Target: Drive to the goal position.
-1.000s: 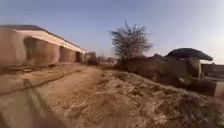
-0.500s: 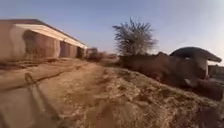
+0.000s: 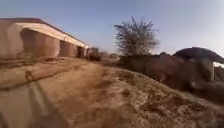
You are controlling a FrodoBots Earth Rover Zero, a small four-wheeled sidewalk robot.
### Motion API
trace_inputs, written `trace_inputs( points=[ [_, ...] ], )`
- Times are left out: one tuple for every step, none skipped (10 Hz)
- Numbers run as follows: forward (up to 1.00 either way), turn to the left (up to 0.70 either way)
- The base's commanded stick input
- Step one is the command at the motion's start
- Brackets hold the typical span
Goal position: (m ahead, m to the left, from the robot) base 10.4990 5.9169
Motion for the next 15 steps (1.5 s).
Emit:
trace_inputs(
  points=[
    [0.7, 0.0],
    [0.7, 0.0],
    [0.7, 0.0],
    [0.7, 0.0],
    [0.7, 0.0],
    [0.7, 0.0],
    [0.7, 0.0],
    [0.7, 0.0],
    [0.7, 0.0],
    [0.7, 0.0],
    [0.7, 0.0],
    [0.7, 0.0],
    [0.7, 0.0],
    [0.7, 0.0],
    [0.7, 0.0]
  ],
)
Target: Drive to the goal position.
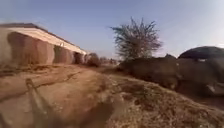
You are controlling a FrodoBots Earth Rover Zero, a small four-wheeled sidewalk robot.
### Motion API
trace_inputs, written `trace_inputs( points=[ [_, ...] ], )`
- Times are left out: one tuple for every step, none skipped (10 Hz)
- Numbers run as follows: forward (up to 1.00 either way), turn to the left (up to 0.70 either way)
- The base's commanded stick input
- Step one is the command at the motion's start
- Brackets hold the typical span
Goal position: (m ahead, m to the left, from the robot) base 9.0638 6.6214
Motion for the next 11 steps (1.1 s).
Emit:
trace_inputs(
  points=[
    [0.7, 0.0],
    [0.7, 0.0],
    [0.7, 0.0],
    [0.7, 0.0],
    [0.7, 0.0],
    [0.7, 0.0],
    [0.7, 0.0],
    [0.7, 0.0],
    [0.7, 0.0],
    [0.7, 0.0],
    [0.7, 0.0]
  ],
)
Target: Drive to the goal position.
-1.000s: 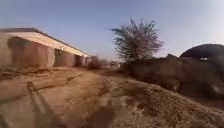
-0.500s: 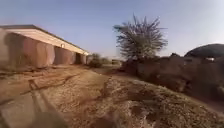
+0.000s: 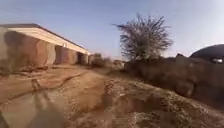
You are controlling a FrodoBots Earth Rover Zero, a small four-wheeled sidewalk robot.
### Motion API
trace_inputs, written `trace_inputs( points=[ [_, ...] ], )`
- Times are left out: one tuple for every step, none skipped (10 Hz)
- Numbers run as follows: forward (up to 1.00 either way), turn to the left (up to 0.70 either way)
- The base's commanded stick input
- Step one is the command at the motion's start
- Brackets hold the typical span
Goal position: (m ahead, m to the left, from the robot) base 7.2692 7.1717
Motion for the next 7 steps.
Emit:
trace_inputs(
  points=[
    [0.7, 0.0],
    [0.7, 0.0],
    [0.7, 0.0],
    [0.7, 0.0],
    [0.7, 0.0],
    [0.7, 0.0],
    [0.7, 0.0]
  ],
)
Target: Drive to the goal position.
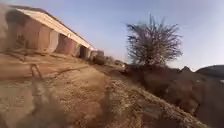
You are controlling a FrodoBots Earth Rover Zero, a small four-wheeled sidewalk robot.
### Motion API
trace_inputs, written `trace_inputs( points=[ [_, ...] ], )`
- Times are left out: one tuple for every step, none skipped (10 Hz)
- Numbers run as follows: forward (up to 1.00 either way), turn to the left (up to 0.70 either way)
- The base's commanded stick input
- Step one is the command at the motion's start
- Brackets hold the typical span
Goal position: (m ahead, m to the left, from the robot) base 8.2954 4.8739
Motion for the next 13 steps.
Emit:
trace_inputs(
  points=[
    [0.7, 0.0],
    [0.7, 0.0],
    [0.7, 0.0],
    [0.7, 0.0],
    [0.7, 0.0],
    [0.7, 0.0],
    [0.7, 0.0],
    [0.7, 0.0],
    [0.7, 0.0],
    [0.7, 0.0],
    [0.7, 0.0],
    [0.7, 0.0],
    [0.7, 0.0]
  ],
)
